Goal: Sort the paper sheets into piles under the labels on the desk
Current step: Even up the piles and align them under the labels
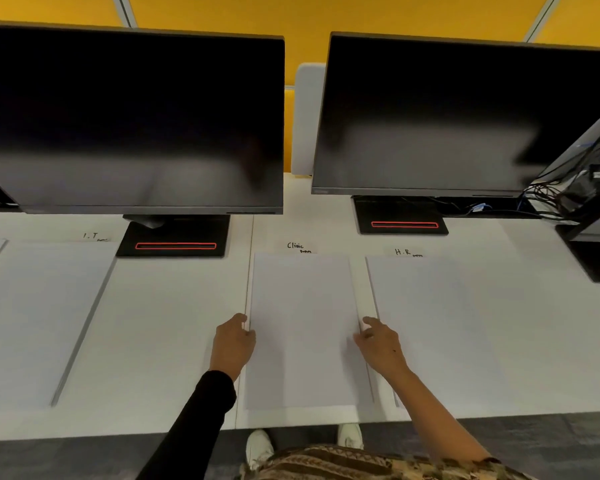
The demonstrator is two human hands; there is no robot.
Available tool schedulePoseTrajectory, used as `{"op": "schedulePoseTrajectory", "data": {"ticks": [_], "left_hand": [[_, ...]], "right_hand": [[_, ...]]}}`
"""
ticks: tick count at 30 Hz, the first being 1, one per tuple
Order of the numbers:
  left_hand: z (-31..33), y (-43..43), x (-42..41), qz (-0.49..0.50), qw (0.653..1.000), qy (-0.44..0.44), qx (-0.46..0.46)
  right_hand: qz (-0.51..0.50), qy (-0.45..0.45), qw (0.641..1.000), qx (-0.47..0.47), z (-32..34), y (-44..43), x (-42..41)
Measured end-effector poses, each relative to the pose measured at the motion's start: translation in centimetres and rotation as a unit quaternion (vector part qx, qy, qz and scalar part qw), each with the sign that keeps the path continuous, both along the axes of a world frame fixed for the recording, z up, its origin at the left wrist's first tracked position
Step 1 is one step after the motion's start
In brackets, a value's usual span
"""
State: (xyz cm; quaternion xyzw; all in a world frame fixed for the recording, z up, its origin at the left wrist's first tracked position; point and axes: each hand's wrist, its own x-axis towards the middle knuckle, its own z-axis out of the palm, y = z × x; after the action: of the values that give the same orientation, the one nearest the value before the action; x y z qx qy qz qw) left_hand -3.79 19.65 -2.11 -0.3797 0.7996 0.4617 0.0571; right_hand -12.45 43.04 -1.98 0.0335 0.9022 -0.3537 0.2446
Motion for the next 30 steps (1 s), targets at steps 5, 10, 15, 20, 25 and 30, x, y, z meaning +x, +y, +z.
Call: {"op": "schedulePoseTrajectory", "data": {"ticks": [5,10,15,20,25,30], "left_hand": [[0.1,2.1,3.4,-0.097,0.995,-0.015,-0.016],[0.1,3.6,5.0,-0.209,0.972,-0.089,-0.067],[0.6,5.5,5.0,-0.266,0.937,-0.173,-0.148],[0.4,6.3,5.1,-0.263,0.923,-0.19,-0.208],[0.4,6.2,5.1,-0.257,0.923,-0.172,-0.227],[0.5,6.2,5.1,-0.267,0.92,-0.168,-0.234]], "right_hand": [[0.06,-0.031,0.997,-0.03,-0.1,1.9,2.8],[0.148,-0.044,0.988,0.013,0.5,3.7,4.2],[0.24,-0.029,0.966,0.092,0.7,3.6,5.9],[0.235,-0.008,0.964,0.127,0.5,2.6,6.5],[0.23,-0.003,0.963,0.14,0.5,1.8,6.7],[0.229,0.006,0.961,0.156,0.8,1.3,6.6]]}}
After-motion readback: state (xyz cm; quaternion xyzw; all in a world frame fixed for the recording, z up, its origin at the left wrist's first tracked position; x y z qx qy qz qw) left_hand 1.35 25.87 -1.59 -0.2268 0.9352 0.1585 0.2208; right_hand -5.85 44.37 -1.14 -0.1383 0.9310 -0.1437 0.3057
